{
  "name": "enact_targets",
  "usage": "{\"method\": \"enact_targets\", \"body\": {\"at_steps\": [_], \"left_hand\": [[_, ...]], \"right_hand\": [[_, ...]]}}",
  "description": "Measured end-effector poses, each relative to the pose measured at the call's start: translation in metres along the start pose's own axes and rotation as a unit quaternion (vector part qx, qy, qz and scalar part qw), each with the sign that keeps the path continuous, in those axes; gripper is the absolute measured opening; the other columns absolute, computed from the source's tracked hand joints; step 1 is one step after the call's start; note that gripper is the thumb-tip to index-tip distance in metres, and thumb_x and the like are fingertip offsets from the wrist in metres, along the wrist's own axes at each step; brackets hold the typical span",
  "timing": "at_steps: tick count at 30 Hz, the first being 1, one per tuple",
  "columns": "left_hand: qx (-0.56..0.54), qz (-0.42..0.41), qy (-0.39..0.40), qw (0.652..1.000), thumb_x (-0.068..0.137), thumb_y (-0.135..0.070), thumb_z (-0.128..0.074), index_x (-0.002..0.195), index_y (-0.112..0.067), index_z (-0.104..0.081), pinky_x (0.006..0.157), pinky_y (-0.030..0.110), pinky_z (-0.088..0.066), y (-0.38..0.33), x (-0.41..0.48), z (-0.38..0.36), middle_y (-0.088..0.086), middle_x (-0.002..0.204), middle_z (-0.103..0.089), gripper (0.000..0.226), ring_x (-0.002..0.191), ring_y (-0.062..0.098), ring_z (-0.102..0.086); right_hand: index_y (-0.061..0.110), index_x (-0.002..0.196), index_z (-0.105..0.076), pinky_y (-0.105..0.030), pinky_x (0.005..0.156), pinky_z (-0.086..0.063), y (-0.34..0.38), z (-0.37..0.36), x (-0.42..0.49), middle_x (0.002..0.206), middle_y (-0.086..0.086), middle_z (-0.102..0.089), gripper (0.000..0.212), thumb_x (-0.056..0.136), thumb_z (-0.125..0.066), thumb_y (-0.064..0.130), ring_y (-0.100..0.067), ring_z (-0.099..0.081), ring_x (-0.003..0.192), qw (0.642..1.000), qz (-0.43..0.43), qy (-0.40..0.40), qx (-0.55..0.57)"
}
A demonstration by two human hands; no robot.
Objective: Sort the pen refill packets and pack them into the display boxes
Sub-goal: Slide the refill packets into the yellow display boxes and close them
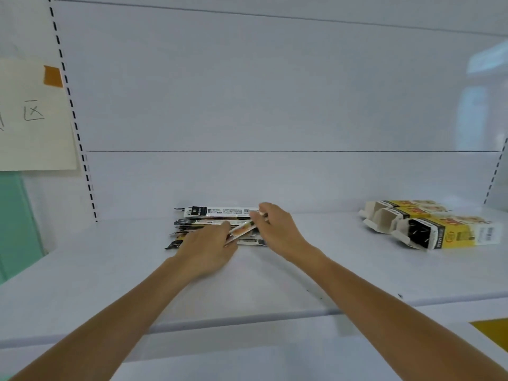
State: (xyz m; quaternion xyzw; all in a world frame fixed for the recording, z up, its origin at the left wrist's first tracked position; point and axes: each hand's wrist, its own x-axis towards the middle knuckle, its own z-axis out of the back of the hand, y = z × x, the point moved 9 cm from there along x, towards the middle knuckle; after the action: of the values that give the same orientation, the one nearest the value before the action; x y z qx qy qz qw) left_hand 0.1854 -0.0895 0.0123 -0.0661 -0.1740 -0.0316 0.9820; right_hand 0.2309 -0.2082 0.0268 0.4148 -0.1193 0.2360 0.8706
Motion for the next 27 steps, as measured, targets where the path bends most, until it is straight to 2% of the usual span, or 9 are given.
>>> {"method": "enact_targets", "body": {"at_steps": [4, 9, 12, 14, 16, 18, 20, 23, 27], "left_hand": [[0.008, 0.012, 0.005, 1.000, 0.094, -0.032, -0.037, 0.089, -0.018, -0.033, 0.066, 0.032, -0.032, -0.001, 0.000, -0.005, 0.005, 0.099, -0.058, 0.015, 0.095, 0.029, -0.055], [0.008, 0.018, -0.018, 1.000, 0.093, -0.037, -0.039, 0.089, -0.016, -0.039, 0.066, 0.032, -0.032, -0.009, 0.001, -0.001, 0.004, 0.096, -0.059, 0.021, 0.091, 0.028, -0.054], [-0.062, 0.046, 0.027, 0.997, 0.090, -0.044, -0.043, 0.073, -0.020, -0.043, 0.062, 0.031, -0.032, -0.023, 0.011, -0.009, 0.000, 0.078, -0.052, 0.029, 0.083, 0.025, -0.053], [-0.055, 0.036, 0.029, 0.997, 0.086, -0.046, -0.049, 0.074, -0.021, -0.049, 0.064, 0.030, -0.034, -0.036, 0.018, -0.010, -0.001, 0.082, -0.054, 0.027, 0.085, 0.025, -0.055], [-0.022, 0.015, 0.020, 0.999, 0.084, -0.044, -0.052, 0.086, -0.020, -0.055, 0.067, 0.029, -0.034, -0.053, 0.023, -0.011, 0.001, 0.091, -0.057, 0.024, 0.092, 0.025, -0.056], [-0.027, -0.013, 0.025, 0.999, 0.086, -0.035, -0.052, 0.085, -0.018, -0.051, 0.067, 0.029, -0.034, -0.074, 0.028, -0.019, 0.001, 0.089, -0.055, 0.017, 0.090, 0.026, -0.055], [-0.059, -0.047, 0.025, 0.997, 0.087, -0.024, -0.049, 0.082, -0.016, -0.044, 0.065, 0.030, -0.033, -0.101, 0.036, -0.027, 0.001, 0.084, -0.052, 0.011, 0.089, 0.028, -0.056], [-0.102, -0.073, 0.001, 0.992, 0.088, -0.027, -0.046, 0.083, -0.017, -0.044, 0.065, 0.031, -0.032, -0.148, 0.050, -0.030, 0.000, 0.080, -0.052, 0.011, 0.086, 0.029, -0.055], [-0.167, -0.071, 0.000, 0.983, 0.092, -0.054, -0.034, 0.082, -0.018, -0.054, 0.060, 0.030, -0.033, -0.209, 0.069, -0.042, -0.002, 0.070, -0.054, 0.043, 0.073, 0.021, -0.053]], "right_hand": [[0.001, 0.104, -0.056, -0.031, 0.087, -0.043, -0.008, -0.011, 0.002, 0.110, -0.007, -0.047, 0.032, 0.094, -0.048, 0.030, -0.023, -0.054, 0.095, 0.997, 0.026, 0.010, -0.074], [0.013, 0.091, -0.067, -0.021, 0.075, -0.036, -0.014, 0.007, -0.001, 0.091, 0.001, -0.053, 0.025, 0.090, -0.053, 0.034, -0.011, -0.049, 0.085, 0.998, 0.046, -0.029, -0.037], [0.018, 0.088, -0.069, -0.025, 0.075, -0.037, -0.009, 0.028, -0.009, 0.089, 0.005, -0.058, 0.035, 0.090, -0.050, 0.047, -0.010, -0.046, 0.086, 0.981, 0.116, -0.076, -0.135], [0.016, 0.082, -0.065, -0.025, 0.065, -0.036, -0.020, 0.040, -0.012, 0.081, 0.004, -0.058, 0.042, 0.090, -0.045, 0.052, -0.012, -0.048, 0.077, 0.970, 0.113, -0.059, -0.206], [0.011, 0.069, -0.056, -0.027, 0.055, -0.030, -0.038, 0.051, -0.013, 0.068, 0.001, -0.053, 0.044, 0.092, -0.044, 0.047, -0.018, -0.047, 0.066, 0.970, 0.089, -0.038, -0.221], [0.012, 0.065, -0.049, -0.029, 0.055, -0.030, -0.054, 0.065, -0.018, 0.061, 0.001, -0.048, 0.037, 0.094, -0.045, 0.035, -0.021, -0.045, 0.062, 0.979, 0.077, -0.052, -0.184], [0.011, 0.085, -0.058, -0.030, 0.061, -0.036, -0.067, 0.087, -0.025, 0.074, -0.001, -0.055, 0.022, 0.095, -0.044, 0.025, -0.021, -0.050, 0.068, 0.980, 0.078, -0.110, -0.148], [0.003, 0.109, -0.059, -0.025, 0.066, -0.035, -0.083, 0.132, -0.037, 0.095, -0.010, -0.057, 0.026, 0.094, -0.040, 0.013, -0.021, -0.052, 0.078, 0.964, 0.129, -0.194, -0.125], [0.004, 0.114, -0.055, -0.033, 0.071, -0.040, -0.124, 0.185, -0.035, 0.095, -0.012, -0.062, 0.025, 0.096, -0.041, 0.014, -0.022, -0.053, 0.080, 0.974, 0.119, -0.146, -0.126]]}}
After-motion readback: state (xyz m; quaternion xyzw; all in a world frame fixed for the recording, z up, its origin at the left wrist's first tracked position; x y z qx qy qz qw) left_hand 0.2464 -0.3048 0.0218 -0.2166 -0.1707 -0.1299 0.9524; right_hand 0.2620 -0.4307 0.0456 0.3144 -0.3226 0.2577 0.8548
